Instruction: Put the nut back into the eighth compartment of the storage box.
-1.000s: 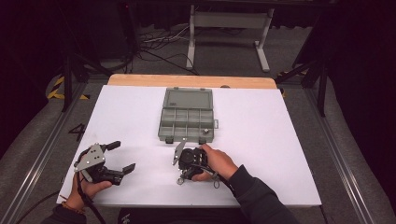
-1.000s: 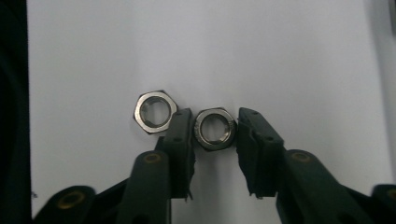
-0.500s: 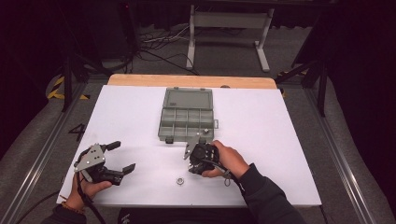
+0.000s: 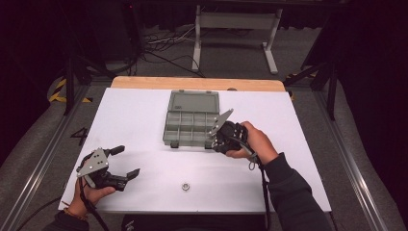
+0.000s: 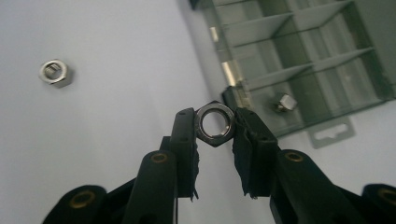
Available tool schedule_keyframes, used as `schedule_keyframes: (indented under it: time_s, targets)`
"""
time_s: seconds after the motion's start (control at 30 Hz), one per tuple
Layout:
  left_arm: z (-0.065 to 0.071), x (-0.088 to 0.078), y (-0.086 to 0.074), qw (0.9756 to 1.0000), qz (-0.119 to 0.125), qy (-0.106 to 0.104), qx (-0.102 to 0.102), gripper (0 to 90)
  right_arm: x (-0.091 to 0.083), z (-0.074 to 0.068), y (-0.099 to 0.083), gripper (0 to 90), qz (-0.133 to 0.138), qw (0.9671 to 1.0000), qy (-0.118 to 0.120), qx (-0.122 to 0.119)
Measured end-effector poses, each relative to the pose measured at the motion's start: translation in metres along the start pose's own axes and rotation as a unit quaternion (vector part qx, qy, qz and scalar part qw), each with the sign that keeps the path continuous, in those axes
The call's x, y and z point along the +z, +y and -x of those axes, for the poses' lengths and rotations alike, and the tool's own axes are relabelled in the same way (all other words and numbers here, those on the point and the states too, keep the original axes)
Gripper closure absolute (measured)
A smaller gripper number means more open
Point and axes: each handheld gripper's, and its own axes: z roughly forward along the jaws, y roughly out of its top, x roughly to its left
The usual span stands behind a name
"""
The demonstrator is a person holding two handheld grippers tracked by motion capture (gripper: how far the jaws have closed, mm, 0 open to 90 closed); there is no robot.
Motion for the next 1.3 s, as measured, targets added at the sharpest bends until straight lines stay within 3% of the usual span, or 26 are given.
schedule_keyframes:
  time_s: [0.23, 0.5, 1.0, 1.2, 1.3]
  targets:
    - [0.0, 0.0, 0.0, 1.0, -0.001, -0.003, 0.001, 4.7, 0.016, 0.027, 0.01, 70.7, -0.024, 0.9993, -0.009, 0.027]
    - [0.0, 0.0, 0.0, 1.0, 0.0, -0.005, 0.001, 4.8, 0.038, 0.041, 0.012, 70.6, -0.052, 0.9976, -0.008, 0.046]
    - [0.0, 0.0, 0.0, 1.0, -0.002, -0.008, 0.0, 4.9, 0.041, 0.044, 0.01, 70.4, -0.056, 0.9969, -0.005, 0.055]
    - [0.0, 0.0, 0.0, 1.0, -0.003, -0.008, -0.001, 4.9, 0.038, 0.044, 0.009, 64.3, -0.048, 0.9972, -0.008, 0.056]
    - [0.0, 0.0, 0.0, 1.0, -0.001, -0.009, -0.002, 5.0, 0.026, 0.04, 0.007, 61.7, -0.025, 0.9979, -0.017, 0.057]
